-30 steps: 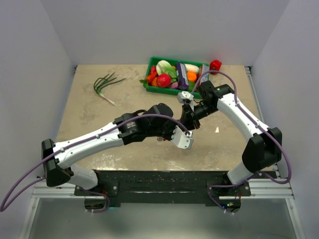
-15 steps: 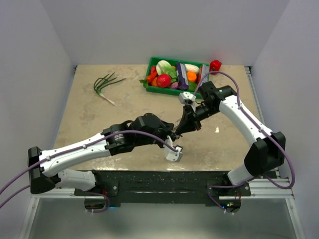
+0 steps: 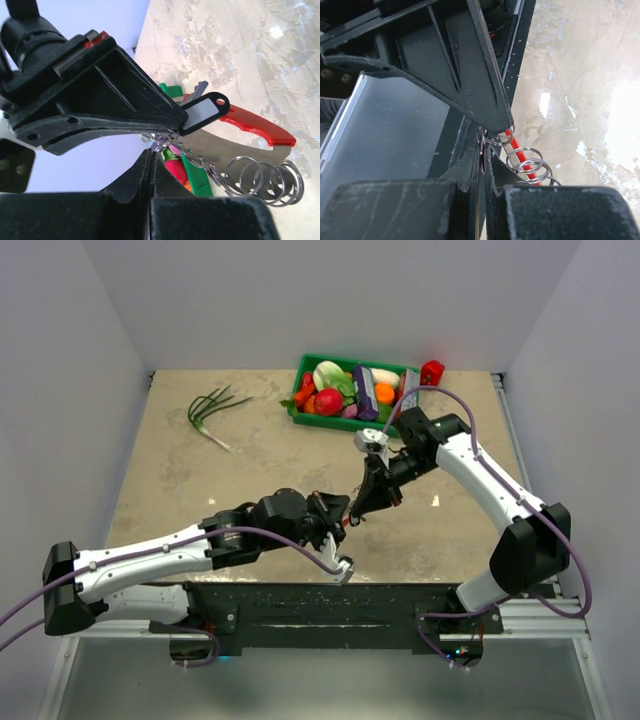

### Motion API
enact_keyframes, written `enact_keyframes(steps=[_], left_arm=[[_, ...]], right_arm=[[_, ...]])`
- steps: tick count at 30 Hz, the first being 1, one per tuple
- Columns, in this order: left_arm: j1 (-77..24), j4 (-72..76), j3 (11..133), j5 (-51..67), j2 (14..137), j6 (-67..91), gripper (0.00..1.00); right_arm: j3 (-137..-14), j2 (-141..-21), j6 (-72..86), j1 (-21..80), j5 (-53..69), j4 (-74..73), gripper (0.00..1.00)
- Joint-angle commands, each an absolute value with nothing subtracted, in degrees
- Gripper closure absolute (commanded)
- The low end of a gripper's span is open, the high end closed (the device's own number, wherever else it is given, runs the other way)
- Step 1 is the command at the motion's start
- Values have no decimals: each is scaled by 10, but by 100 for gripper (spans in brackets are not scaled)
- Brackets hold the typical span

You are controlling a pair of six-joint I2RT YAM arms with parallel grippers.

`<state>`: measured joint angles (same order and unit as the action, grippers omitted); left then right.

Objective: Remove the keys from the keyring

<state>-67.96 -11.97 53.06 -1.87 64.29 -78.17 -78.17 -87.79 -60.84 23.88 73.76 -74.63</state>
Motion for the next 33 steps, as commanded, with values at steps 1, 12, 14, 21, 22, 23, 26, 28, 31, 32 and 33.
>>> enact_keyframes(steps=[1, 12, 14, 21, 22, 23, 26, 28, 31, 32, 33], left_arm=[[-687, -44, 509, -61, 635, -817, 100], [-703, 52, 411, -54, 592, -892, 100], [-703, 59, 397, -52, 584, -903, 100], [-708, 97, 369, -46, 575, -913, 100], [-708, 98, 367, -46, 576, -914, 100], [-709, 100, 366, -46, 576, -916, 100], [-714, 104, 360, -48, 576, -919, 100], [-716, 105, 359, -50, 576, -919, 100], [-719, 110, 356, -51, 576, -919, 100], [-719, 112, 355, -52, 575, -920, 100], [-719, 115, 353, -52, 576, -920, 100]], right_arm=[[-784, -862, -571, 256, 766, -775, 100], [-772, -860, -563, 258, 779, -773, 100], [-772, -860, -564, 258, 779, -773, 100], [-771, -867, -520, 258, 780, -736, 100], [-772, -875, -519, 258, 786, -739, 100], [-780, -880, -520, 257, 787, -743, 100], [-802, -893, -542, 260, 781, -777, 100], [-813, -893, -551, 272, 766, -782, 100], [-794, -867, -468, 282, 737, -700, 100], [-771, -842, -437, 282, 729, -668, 100], [-759, -830, -401, 283, 697, -633, 100]])
